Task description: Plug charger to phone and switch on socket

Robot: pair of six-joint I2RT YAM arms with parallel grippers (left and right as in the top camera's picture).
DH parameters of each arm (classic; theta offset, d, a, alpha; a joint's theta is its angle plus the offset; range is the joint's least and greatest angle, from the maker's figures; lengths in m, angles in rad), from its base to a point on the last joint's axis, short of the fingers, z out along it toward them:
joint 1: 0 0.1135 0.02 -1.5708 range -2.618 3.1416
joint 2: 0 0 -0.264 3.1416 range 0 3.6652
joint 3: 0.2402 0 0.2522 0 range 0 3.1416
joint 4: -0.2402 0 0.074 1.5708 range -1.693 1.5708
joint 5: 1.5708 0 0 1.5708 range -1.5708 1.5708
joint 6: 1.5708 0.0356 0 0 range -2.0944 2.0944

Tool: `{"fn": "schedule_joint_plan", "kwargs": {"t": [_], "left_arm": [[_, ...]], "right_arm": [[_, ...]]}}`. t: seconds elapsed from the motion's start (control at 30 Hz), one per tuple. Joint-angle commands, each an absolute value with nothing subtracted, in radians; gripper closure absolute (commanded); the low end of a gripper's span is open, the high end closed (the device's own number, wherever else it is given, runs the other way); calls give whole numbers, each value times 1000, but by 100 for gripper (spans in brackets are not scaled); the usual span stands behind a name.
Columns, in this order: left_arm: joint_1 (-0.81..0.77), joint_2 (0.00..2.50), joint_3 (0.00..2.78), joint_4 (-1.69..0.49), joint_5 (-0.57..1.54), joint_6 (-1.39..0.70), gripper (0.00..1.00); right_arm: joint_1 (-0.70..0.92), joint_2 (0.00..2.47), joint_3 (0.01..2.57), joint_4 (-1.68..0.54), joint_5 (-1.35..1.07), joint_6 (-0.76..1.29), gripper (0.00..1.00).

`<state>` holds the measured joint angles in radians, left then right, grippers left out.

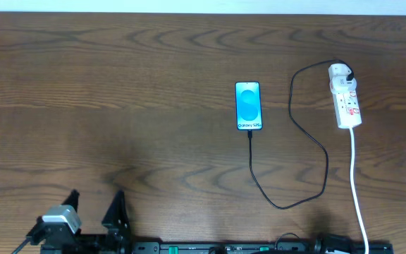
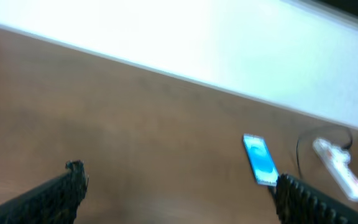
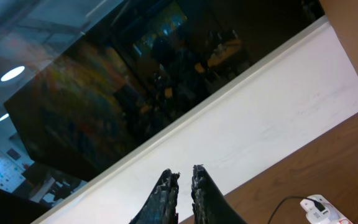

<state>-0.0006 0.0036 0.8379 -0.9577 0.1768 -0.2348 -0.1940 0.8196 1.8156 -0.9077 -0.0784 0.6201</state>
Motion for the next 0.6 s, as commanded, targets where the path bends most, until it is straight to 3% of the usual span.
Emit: {"fn": "schedule_joint_plan", "kwargs": {"t": [0.0, 0.57], "left_arm": [[-1, 3, 771, -871, 147, -225, 2], [-1, 3, 249, -284, 138, -225, 2]], "right_arm": [[-188, 815, 1812, -908, -74, 613, 91], [-188, 815, 1812, -909, -74, 624, 88]]}}
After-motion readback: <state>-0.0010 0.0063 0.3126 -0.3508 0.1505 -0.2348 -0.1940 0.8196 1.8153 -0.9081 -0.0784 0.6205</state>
